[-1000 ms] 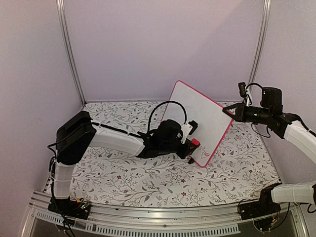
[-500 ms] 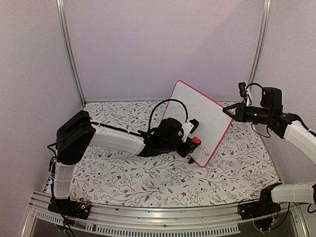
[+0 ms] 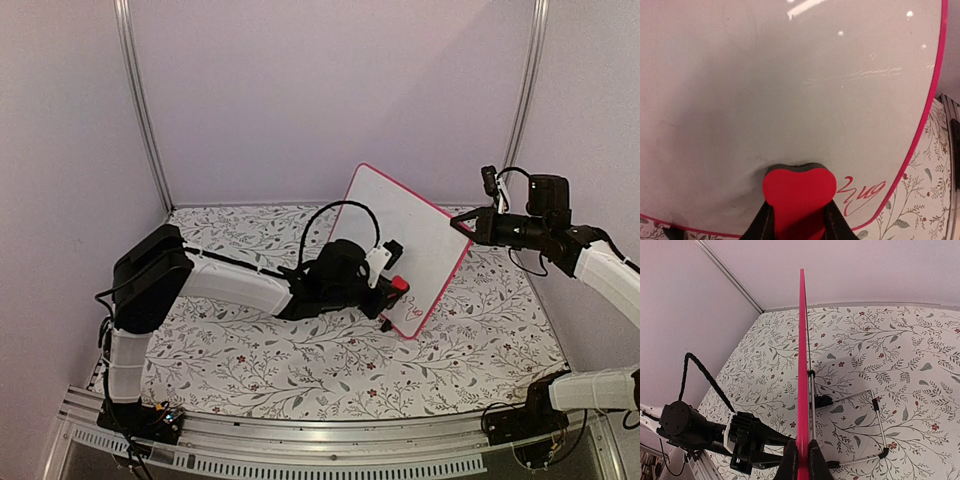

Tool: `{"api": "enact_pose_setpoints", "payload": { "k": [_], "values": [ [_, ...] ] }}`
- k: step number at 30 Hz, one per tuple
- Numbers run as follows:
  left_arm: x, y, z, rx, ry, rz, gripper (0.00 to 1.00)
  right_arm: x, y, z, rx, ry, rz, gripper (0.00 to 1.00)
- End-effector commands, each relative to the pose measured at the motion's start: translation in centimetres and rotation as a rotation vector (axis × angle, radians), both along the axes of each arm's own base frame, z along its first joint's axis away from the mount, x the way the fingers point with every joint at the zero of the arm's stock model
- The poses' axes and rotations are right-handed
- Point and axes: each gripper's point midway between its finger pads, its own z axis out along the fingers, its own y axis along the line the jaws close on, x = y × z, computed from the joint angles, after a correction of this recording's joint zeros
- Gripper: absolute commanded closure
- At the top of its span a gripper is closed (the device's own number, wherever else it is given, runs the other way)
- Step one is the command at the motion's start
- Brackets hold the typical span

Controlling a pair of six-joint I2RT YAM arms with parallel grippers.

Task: Erase the whiteboard
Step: Erase the center of the whiteboard.

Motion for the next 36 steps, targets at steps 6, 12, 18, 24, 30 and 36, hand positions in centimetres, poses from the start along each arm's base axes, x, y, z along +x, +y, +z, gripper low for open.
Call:
{"api": "enact_pose_setpoints", "payload": {
  "k": [6,12,18,24,30,36],
  "values": [
    [-1.6,2.4,-6.8,0.082,0.126,0.005,1.00,-1.5,0.7,-2.6,-0.025,0.137,0.046,1.00],
    [-1.8,3.8,-9.5,0.118,0.163,0.028,1.00,-1.9,0.7,-2.8,-0.020,0.138,0.050,1.00],
    [-0.5,2.1,-5.3,0.047,0.093,0.012,1.00,-1.9,0.8,-3.3,-0.019,0.151,0.055,1.00],
    [0.1,0.1,-1.3,-0.008,0.031,-0.007,1.00,-1.9,0.8,-3.6,-0.017,0.156,0.055,1.00],
    [0.8,-0.6,0.7,-0.035,-0.010,0.008,1.00,-1.9,0.9,-3.7,-0.015,0.160,0.058,1.00],
    [0.9,-1.1,3.6,-0.075,-0.061,-0.010,1.00,-1.8,1.0,-3.9,-0.014,0.169,0.064,1.00]
  ]
}}
